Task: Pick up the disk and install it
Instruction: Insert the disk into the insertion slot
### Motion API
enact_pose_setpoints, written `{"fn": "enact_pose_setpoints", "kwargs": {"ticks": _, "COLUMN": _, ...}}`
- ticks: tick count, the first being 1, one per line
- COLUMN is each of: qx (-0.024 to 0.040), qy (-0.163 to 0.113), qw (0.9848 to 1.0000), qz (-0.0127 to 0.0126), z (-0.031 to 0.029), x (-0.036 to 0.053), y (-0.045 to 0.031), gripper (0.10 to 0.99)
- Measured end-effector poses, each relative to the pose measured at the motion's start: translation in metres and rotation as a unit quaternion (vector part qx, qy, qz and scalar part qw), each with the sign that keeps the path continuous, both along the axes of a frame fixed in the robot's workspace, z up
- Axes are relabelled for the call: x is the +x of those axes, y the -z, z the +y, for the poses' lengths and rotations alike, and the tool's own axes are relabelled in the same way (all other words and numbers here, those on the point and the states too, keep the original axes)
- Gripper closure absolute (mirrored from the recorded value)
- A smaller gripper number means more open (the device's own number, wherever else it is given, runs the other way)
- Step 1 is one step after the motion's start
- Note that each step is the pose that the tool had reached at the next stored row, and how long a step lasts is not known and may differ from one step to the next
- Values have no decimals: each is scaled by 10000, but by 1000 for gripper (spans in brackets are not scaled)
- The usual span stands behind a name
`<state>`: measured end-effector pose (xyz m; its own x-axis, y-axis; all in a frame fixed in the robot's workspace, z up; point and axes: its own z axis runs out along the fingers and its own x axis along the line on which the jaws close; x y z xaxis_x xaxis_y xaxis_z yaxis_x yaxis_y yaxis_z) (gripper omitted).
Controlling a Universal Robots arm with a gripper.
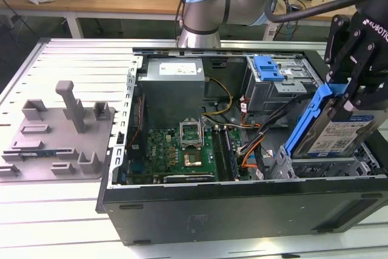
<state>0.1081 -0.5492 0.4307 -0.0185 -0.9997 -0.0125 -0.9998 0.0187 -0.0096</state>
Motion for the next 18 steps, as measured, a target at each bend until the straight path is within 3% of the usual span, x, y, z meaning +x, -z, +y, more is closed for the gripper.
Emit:
{"fn": "enact_pose_setpoints", "kwargs": {"ticks": 10, "qx": 1, "qy": 0, "qw": 10000, "qz": 0, "z": -28, "x": 0, "y": 243, "gripper": 722}}
{"fn": "enact_pose_setpoints", "kwargs": {"ticks": 14, "qx": 0, "qy": 0, "qw": 10000, "qz": 0, "z": -40, "x": 0, "y": 306, "gripper": 722}}
{"fn": "enact_pose_setpoints", "kwargs": {"ticks": 17, "qx": -1, "qy": 0, "qw": 10000, "qz": 0, "z": -43, "x": 0, "y": 347, "gripper": 651}}
{"fn": "enact_pose_setpoints", "kwargs": {"ticks": 18, "qx": -1, "qy": 0, "qw": 10000, "qz": 0, "z": -44, "x": 0, "y": 351, "gripper": 584}}
